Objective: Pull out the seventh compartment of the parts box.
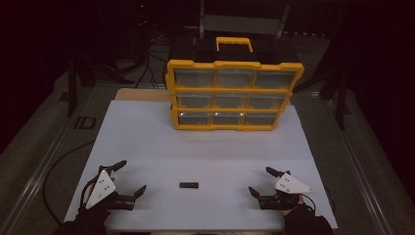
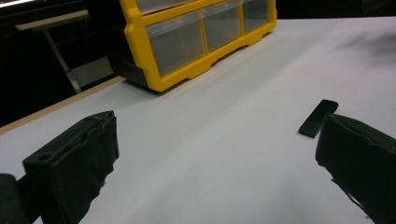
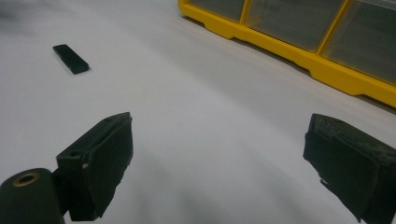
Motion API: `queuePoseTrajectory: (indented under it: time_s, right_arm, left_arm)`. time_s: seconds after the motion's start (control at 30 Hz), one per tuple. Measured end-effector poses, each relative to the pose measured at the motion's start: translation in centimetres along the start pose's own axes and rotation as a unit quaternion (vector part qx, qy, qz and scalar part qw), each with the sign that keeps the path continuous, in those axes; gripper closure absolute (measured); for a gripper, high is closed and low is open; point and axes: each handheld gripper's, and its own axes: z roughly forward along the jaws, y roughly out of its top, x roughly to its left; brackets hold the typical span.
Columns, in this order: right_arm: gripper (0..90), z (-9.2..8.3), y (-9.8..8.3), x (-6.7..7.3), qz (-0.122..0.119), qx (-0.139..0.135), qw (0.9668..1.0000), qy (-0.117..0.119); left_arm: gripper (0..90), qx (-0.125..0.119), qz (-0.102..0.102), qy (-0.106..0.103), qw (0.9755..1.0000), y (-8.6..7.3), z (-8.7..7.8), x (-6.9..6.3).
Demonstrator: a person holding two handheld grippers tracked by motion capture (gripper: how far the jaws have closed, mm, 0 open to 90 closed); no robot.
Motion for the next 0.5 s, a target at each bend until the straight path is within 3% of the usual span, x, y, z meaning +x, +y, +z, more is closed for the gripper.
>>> queuePoseTrajectory:
  time_s: [0.5]
  right_arm:
    - [8.4,0.16,-0.27,0.22,-0.012,0.010,0.9998,0.015]
  left_arm:
    - [0.0,0.007,0.004,-0.004,1.0000,0.06,0.24,-0.16]
